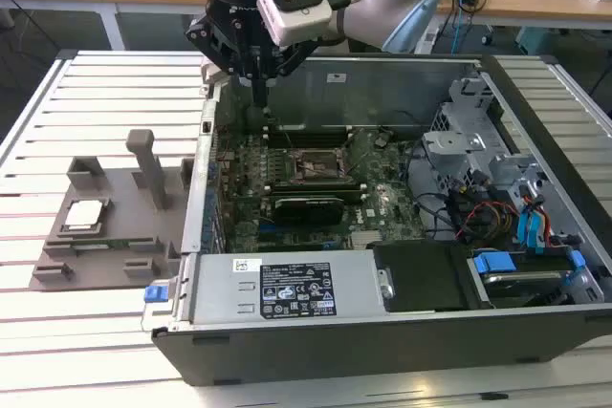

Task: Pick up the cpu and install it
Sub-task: 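Reach for the cpu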

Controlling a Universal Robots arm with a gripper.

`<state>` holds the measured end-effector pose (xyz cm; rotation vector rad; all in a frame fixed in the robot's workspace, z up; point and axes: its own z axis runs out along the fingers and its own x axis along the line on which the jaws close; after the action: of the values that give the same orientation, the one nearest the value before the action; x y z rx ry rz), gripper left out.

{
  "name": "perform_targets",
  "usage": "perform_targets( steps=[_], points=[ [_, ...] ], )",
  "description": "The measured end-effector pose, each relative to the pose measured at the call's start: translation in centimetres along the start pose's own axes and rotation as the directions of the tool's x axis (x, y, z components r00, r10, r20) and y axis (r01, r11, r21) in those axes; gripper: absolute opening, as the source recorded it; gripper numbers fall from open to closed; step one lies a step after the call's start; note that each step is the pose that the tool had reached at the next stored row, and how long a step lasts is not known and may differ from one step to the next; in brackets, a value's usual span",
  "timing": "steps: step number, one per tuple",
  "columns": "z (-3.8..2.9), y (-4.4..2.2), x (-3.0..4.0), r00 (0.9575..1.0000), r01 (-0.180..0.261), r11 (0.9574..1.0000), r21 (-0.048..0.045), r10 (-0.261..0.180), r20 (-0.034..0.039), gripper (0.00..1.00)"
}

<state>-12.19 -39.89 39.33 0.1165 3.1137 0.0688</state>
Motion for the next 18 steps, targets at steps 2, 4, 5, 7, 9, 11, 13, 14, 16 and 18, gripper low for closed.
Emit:
perform_targets(
  steps=[2, 4, 5, 7, 9, 11, 13, 14, 16, 18],
  points=[
    [-0.02, -0.07, 0.93, 1.0, 0.0, 1.0, 0.0, 0.0, 0.0, 0.11],
    [-0.05, -0.14, 1.85, 1.0, 0.0, 1.0, 0.0, 0.0, 0.0, 0.11],
    [-0.06, -0.16, 2.22, 1.0, 0.0, 1.0, -0.0001, 0.0, 0.0, 0.11],
    [-0.08, -0.22, 2.92, 1.0, 0.0, 1.0, 0.0, 0.0, 0.0001, 0.11],
    [-0.11, -0.31, 4.14, 1.0, 0.0, 1.0, 0.0, 0.0, 0.0001, 0.11],
    [-0.13, -0.37, 5.02, 1.0, 0.0, 1.0, 0.0, 0.0, 0.0, 0.11],
    [-0.15, -0.43, 5.76, 1.0, 0.0, 1.0, -0.0001, 0.0, 0.0001, 0.11],
    [-0.17, -0.47, 6.39, 1.0, 0.0, 1.0, 0.0, 0.0, 0.0001, 0.11],
    [-0.19, -0.53, 7.13, 1.0, 0.0, 1.0, 0.0, 0.0, 0.0, 0.11],
    [-0.26, -0.73, 9.87, 1.0, 0.0, 1.0, 0.0, 0.0, 0.0, 0.11]
  ],
)
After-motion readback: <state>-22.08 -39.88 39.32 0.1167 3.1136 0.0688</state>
